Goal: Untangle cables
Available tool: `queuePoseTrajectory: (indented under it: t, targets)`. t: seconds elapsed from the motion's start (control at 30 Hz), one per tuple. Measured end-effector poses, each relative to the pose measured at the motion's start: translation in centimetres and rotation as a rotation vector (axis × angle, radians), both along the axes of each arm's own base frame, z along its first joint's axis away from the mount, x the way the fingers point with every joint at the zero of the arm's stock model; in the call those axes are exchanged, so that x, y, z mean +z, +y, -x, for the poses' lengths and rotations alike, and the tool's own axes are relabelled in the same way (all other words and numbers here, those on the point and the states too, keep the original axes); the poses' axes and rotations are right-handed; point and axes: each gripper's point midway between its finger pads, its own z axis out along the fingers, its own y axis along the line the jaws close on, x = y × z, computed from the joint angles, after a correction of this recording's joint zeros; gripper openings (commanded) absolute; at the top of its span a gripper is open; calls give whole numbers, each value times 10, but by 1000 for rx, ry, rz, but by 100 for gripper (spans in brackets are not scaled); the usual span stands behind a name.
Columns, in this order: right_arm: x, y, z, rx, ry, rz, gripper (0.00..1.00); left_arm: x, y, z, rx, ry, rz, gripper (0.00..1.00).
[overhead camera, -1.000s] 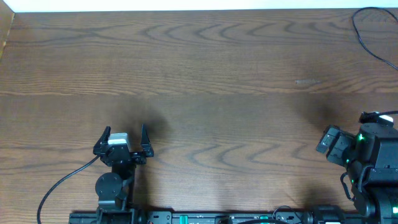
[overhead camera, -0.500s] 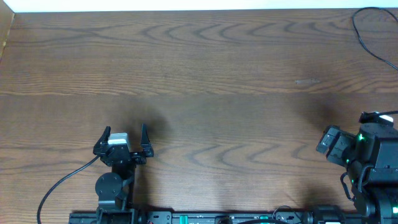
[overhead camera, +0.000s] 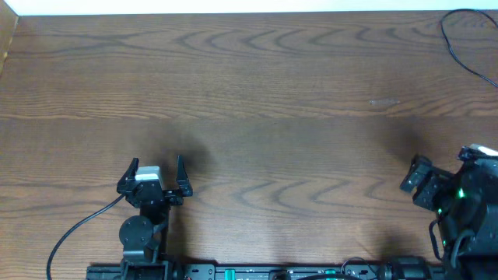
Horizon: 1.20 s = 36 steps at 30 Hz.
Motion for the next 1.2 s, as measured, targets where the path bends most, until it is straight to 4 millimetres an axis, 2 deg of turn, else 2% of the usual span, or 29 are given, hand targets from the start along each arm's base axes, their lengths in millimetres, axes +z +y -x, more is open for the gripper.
queuePoseTrajectory:
  t: [0.13, 0.33, 0.83, 1.2]
  targets:
    - [0, 3, -11, 44, -145, 38, 99, 0, -1, 0, -5, 0, 1, 98]
    - [-33, 13, -18, 119, -246, 59, 99, 0, -1, 0, -7, 0, 1, 98]
    - [-24, 29, -18, 222, -513, 109, 99, 0, -1, 0, -8, 2, 1, 98]
    - [-44, 37, -34, 262, -611, 109, 99, 0, -1, 0, -8, 2, 1, 98]
